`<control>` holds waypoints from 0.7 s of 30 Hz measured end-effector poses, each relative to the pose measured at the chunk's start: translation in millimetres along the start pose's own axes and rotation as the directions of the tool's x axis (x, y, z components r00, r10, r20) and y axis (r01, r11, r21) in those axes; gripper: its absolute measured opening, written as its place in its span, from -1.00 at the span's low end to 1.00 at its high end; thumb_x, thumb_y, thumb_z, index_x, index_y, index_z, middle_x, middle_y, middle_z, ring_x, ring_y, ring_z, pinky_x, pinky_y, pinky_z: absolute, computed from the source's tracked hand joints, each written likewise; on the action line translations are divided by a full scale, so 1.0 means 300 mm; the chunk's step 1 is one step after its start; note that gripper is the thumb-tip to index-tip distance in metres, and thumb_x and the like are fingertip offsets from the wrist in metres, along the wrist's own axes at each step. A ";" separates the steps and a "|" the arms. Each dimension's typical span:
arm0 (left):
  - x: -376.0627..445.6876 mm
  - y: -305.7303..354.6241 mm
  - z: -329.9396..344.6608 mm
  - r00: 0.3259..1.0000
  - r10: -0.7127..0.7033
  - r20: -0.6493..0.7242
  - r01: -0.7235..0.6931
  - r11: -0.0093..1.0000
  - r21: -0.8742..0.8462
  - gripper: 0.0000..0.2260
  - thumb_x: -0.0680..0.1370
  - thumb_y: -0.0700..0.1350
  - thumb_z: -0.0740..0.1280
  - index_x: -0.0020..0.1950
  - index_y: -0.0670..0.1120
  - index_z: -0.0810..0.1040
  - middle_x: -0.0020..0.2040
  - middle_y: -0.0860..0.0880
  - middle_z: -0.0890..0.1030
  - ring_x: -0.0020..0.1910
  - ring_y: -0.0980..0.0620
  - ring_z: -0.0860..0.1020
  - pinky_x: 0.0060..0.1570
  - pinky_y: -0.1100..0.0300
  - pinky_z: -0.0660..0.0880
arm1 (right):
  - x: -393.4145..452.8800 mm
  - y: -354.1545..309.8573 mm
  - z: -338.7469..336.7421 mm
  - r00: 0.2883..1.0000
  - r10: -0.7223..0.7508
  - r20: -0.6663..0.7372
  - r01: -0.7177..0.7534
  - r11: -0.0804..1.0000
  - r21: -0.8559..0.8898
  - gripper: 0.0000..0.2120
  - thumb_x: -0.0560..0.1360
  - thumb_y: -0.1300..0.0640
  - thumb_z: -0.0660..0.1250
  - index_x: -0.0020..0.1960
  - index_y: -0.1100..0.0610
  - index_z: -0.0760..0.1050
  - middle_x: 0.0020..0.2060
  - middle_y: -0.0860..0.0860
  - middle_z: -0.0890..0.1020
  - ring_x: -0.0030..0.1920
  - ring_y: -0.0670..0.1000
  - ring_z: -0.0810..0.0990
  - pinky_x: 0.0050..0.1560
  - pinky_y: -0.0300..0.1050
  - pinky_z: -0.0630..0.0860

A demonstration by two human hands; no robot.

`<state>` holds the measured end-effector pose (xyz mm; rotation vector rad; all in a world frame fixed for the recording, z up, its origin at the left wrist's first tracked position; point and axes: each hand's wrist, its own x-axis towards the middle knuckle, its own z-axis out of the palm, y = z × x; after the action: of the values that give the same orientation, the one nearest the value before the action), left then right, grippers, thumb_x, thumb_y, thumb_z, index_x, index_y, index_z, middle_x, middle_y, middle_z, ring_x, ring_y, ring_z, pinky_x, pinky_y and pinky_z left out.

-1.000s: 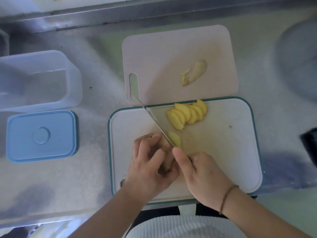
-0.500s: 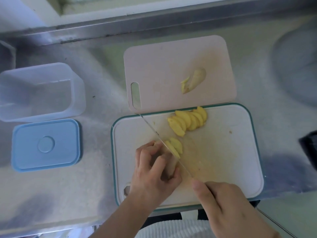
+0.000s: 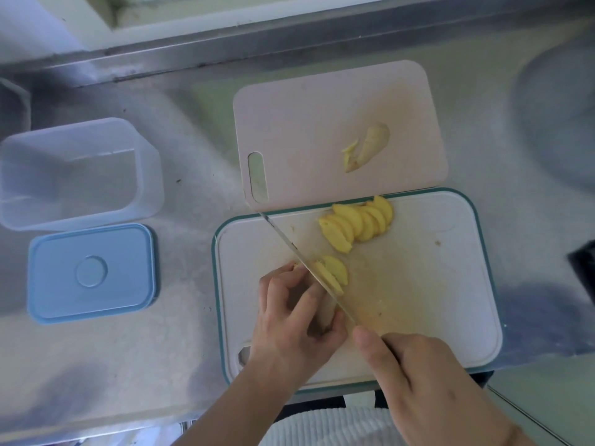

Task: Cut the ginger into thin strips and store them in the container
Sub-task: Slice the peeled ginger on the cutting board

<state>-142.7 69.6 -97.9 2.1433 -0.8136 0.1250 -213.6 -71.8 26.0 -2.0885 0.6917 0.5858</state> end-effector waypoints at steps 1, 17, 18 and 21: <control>0.001 0.000 0.000 1.000 -0.001 0.000 0.001 1.000 -0.001 -0.54 0.31 -0.07 0.64 0.10 -0.02 0.53 0.16 -0.06 0.43 0.13 -0.13 0.45 0.18 0.21 0.43 | 0.001 -0.002 0.001 1.000 -0.002 0.003 0.002 1.000 0.003 -0.40 0.24 -0.56 -0.26 -0.36 -0.23 0.40 -0.49 -0.15 0.50 -0.39 -0.06 0.46 -0.35 -0.19 0.34; 0.006 0.004 -0.004 1.000 0.001 0.004 -0.001 1.000 0.023 -0.54 0.34 -0.06 0.63 0.14 -0.04 0.52 0.15 -0.07 0.46 0.05 -0.24 0.54 0.24 0.22 0.37 | 0.011 -0.007 0.004 0.999 0.022 0.048 -0.023 1.000 0.020 -0.30 0.30 -0.53 -0.23 -0.50 0.08 0.21 -0.53 -0.12 0.46 -0.43 -0.09 0.44 -0.39 -0.28 0.32; 0.005 0.004 -0.004 1.000 0.001 0.005 -0.001 1.000 0.027 -0.53 0.34 -0.05 0.63 0.14 -0.04 0.52 0.14 -0.08 0.47 0.04 -0.25 0.54 0.25 0.21 0.36 | 0.013 -0.009 0.004 0.998 0.025 0.053 -0.026 0.999 0.020 -0.29 0.32 -0.53 -0.22 -0.50 0.08 0.21 -0.54 -0.13 0.46 -0.43 -0.09 0.44 -0.38 -0.27 0.33; 0.008 0.004 -0.002 1.000 0.002 0.001 -0.002 1.000 0.021 -0.65 0.43 -0.01 0.56 0.12 -0.04 0.53 0.11 -0.12 0.52 0.03 -0.27 0.56 0.25 0.18 0.38 | 0.029 -0.020 0.002 0.998 0.028 0.063 -0.029 1.000 0.009 -0.29 0.32 -0.53 -0.25 -0.50 0.07 0.22 -0.55 -0.17 0.46 -0.44 -0.11 0.43 -0.36 -0.28 0.35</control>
<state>-141.5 68.2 -95.9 2.1622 -0.8182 0.1345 -203.2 -70.7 23.8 -2.0445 0.6878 0.6601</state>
